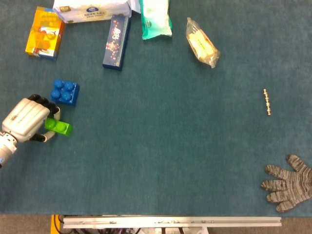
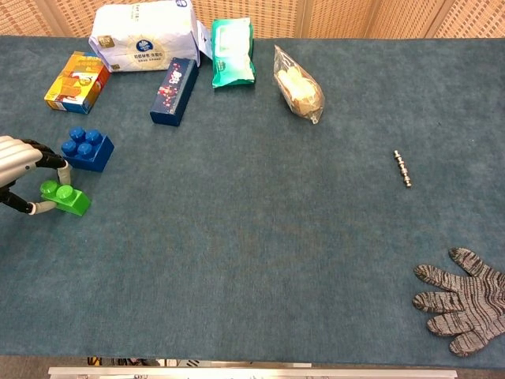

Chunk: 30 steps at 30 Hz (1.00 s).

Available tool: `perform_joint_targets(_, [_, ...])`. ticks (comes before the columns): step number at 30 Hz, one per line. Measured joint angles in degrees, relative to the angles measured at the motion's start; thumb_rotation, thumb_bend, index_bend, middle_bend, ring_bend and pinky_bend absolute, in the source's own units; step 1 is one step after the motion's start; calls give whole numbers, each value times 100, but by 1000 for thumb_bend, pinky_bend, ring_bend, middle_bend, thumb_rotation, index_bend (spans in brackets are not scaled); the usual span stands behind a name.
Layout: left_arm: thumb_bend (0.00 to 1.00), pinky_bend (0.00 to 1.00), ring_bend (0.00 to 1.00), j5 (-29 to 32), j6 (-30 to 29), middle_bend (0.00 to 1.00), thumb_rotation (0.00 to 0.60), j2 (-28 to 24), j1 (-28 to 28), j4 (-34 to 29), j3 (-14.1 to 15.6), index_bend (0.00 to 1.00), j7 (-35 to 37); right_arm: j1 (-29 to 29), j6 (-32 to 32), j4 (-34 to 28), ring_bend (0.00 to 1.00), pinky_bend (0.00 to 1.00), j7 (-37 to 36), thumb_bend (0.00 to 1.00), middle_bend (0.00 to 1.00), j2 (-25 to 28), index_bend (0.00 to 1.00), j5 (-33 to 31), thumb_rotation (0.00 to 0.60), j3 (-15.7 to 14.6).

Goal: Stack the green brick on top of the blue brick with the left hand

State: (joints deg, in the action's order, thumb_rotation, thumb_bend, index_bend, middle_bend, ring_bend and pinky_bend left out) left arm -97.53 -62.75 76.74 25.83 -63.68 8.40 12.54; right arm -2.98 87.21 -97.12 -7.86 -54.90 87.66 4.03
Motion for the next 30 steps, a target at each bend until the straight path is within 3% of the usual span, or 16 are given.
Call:
perform_joint_targets(9, [293,251,346,39,-173,469,600,-110,-65,-63,27,492,82,-20,-27,-8,292,277,4,233,467,-1,389,0,600,8])
perform_joint_targets(17, [293,251,347,197,-355,471,600,-478,-137,-480,-48,495,187,-58,-74,7,292,277,5,233,467,-24,389,19,600,8])
perform_joint_targets(30, [293,251,372,1038,-257,495,600,-1048,-108,-1780,-611,509,-152,-67,-90,60,292,277,-43,233,467,-41,389,41,600,-10])
